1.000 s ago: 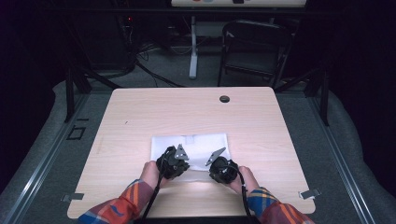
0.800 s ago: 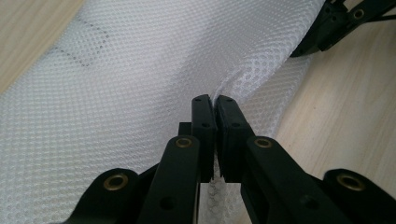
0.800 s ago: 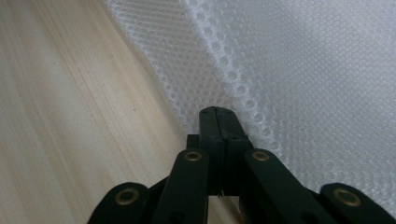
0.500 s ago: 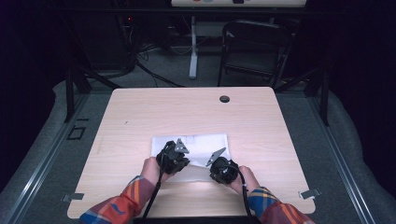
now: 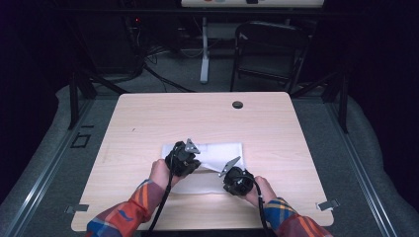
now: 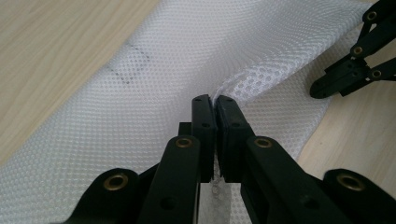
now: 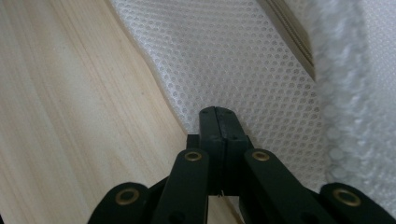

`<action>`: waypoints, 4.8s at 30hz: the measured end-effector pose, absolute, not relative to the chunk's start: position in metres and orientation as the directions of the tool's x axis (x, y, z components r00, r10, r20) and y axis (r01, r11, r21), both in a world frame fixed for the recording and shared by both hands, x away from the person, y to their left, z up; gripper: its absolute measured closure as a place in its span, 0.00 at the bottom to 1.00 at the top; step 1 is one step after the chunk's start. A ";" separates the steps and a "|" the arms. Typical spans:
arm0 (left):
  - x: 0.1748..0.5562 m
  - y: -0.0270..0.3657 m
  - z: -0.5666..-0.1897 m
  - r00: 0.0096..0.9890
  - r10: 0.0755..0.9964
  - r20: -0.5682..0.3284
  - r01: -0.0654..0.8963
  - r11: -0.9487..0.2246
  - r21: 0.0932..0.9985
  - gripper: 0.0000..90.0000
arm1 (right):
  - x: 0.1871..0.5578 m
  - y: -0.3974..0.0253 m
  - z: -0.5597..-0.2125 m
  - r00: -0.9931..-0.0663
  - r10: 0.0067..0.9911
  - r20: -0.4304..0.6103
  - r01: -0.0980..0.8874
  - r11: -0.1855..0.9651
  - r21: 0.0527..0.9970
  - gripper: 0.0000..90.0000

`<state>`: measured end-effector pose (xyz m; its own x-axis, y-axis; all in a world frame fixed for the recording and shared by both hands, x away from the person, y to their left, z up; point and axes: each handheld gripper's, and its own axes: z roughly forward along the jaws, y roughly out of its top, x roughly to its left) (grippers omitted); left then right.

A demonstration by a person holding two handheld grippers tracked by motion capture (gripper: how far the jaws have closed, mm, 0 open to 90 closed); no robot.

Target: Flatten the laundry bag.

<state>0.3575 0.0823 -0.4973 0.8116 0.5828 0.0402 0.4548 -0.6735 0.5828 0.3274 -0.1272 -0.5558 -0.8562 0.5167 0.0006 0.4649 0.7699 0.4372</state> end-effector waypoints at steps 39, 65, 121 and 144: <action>0.402 0.084 -0.439 0.748 0.641 0.170 0.414 -0.652 0.635 0.97 | 0.320 -0.138 -0.553 -0.871 0.488 0.049 0.467 0.793 0.391 1.00; 0.445 0.079 -0.437 0.675 0.701 0.229 0.411 -0.616 0.672 0.97 | 0.304 -0.131 -0.551 -0.899 0.429 0.091 0.432 0.831 0.350 1.00; 0.426 0.076 -0.496 0.729 0.684 0.020 0.506 -0.559 0.657 0.15 | 0.323 -0.158 -0.532 -0.798 0.600 0.054 0.552 0.693 0.464 0.14; 0.390 0.057 -0.513 0.805 0.593 0.008 0.451 -0.620 0.642 0.14 | 0.342 -0.195 -0.531 -0.729 0.683 0.038 0.625 0.643 0.443 0.11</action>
